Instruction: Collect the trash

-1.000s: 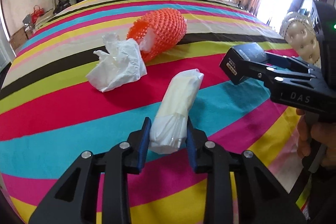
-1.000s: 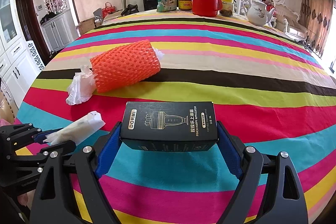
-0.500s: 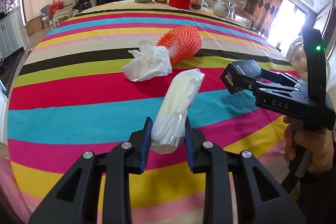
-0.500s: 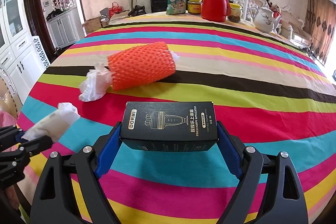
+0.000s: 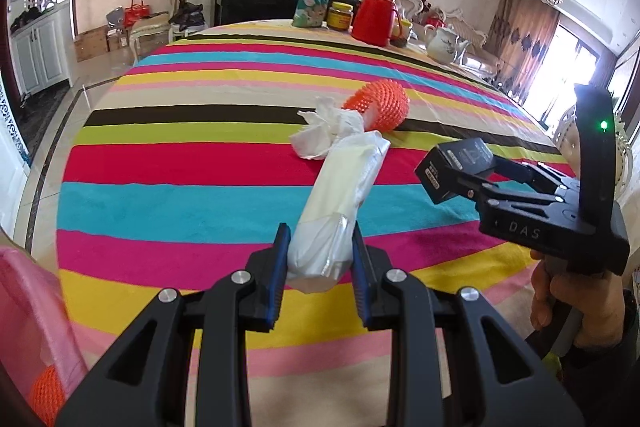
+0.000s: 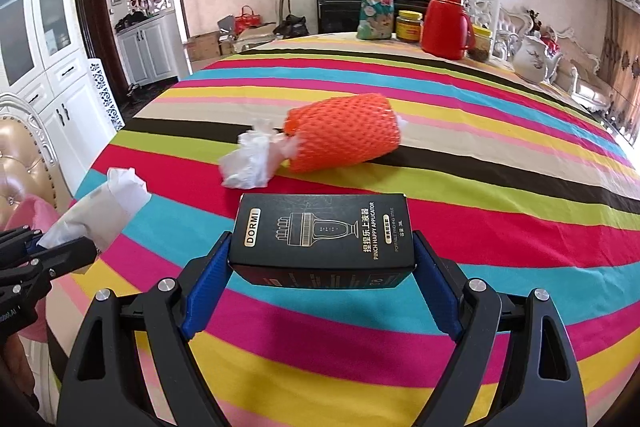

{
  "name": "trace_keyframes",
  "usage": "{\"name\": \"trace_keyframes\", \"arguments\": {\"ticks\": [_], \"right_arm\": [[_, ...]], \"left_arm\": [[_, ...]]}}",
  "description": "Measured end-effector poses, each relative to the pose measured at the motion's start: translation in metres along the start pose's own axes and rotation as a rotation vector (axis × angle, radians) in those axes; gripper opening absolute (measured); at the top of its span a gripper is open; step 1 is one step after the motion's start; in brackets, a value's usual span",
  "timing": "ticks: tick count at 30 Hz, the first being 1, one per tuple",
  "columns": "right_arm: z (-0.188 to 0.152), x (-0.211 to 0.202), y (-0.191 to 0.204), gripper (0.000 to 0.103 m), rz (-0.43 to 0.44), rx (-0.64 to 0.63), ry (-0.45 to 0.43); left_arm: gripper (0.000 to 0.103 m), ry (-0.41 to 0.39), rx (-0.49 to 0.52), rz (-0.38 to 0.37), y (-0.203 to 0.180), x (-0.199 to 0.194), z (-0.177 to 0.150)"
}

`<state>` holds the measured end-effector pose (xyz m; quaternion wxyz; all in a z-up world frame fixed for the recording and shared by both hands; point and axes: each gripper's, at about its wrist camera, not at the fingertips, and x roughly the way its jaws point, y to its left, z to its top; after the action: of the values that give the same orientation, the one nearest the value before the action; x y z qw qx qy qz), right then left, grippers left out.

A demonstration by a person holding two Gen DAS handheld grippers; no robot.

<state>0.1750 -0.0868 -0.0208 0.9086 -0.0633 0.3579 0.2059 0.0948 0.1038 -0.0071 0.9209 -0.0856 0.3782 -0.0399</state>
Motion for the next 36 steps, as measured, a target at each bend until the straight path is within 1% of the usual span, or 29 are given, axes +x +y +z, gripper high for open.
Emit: {"name": "trace_keyframes", "arguments": {"ticks": [10, 30, 36], "right_arm": [[-0.008, -0.014, 0.033, 0.081, 0.031, -0.031, 0.002], [-0.026, -0.047, 0.073, 0.081, 0.076, -0.070, -0.006], [-0.031, -0.058, 0.088, 0.081, 0.089, -0.085, -0.010]], "left_arm": [[0.028, -0.036, -0.030, 0.013, 0.017, -0.032, -0.013], [0.028, -0.085, -0.074, 0.030, 0.033, -0.073, -0.035], [0.028, -0.103, -0.093, 0.036, 0.043, -0.086, -0.044]]}}
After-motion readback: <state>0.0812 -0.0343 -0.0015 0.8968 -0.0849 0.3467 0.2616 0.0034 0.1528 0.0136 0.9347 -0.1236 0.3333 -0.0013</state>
